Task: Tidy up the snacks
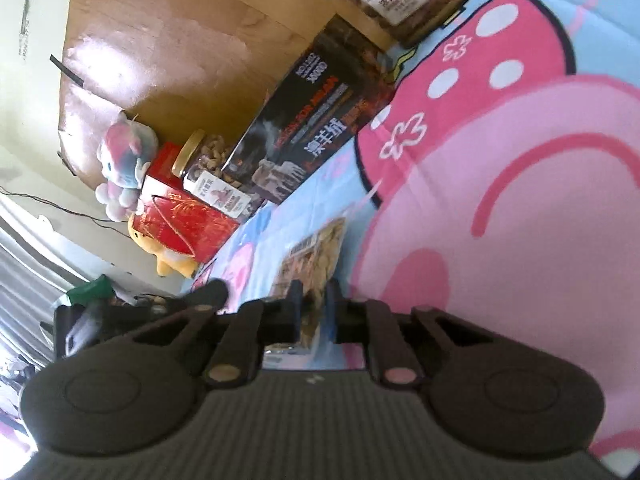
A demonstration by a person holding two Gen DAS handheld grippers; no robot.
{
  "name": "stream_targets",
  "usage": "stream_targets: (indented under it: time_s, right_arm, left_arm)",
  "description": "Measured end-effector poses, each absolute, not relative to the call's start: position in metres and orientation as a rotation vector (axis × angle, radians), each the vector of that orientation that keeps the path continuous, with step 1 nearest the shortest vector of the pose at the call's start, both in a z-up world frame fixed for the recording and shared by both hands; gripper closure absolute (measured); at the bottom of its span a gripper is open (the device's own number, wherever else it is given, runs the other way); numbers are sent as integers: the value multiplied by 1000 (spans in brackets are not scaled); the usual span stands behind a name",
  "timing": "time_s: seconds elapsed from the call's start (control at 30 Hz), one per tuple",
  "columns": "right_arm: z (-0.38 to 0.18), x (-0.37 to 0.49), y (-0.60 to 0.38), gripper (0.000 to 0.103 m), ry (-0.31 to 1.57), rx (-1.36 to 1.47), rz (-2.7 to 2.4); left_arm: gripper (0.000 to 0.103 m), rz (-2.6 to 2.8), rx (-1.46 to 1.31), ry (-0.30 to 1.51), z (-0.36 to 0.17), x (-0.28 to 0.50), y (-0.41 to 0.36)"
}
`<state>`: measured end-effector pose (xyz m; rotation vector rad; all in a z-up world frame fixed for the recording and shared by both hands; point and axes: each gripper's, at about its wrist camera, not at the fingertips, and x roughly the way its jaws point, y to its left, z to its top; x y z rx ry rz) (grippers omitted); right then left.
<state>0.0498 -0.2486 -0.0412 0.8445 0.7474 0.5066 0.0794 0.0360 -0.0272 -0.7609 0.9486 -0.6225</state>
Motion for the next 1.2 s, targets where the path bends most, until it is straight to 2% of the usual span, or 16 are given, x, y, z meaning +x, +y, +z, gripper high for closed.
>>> stream_targets:
  time_s: [0.03, 0.07, 0.17, 0.43, 0.6, 0.7, 0.77, 0.8, 0.87, 1.1, 1.2]
  right_arm:
    - [-38, 50, -249, 89, 737, 845, 509]
    - [-35, 51, -249, 89, 726, 854, 514]
    - [-21, 57, -251, 90, 688, 863, 550]
    - [33, 117, -245, 90, 560, 765, 590]
    - [54, 178, -248, 89, 525, 692, 559]
    - [52, 207, -250, 89, 532, 655, 524]
    - [47, 218, -246, 82, 516, 573, 473]
    - [45, 221, -243, 80, 508, 529, 435]
    - [38, 224, -240, 68, 510, 461, 370]
    - [30, 187, -261, 67, 450, 522, 342]
    - [36, 156, -265, 67, 438, 567, 398]
  left_arm:
    - [77, -621, -777, 945, -27, 81, 39]
    - [83, -623, -791, 938, -25, 83, 43]
    - [83, -650, -812, 893, -8, 91, 51]
    - [83, -635, -643, 780, 59, 158, 37]
    - [81, -602, -577, 775, 69, 220, 20]
    - [78, -569, -513, 782, 64, 250, 6]
    - [67, -521, -448, 797, 56, 265, -6]
    - [67, -500, -432, 804, 53, 268, -9]
    - [67, -490, -418, 817, 46, 270, -12]
    - [67, -520, -453, 766, 63, 239, 10]
    - [67, -542, -465, 710, 79, 197, 31]
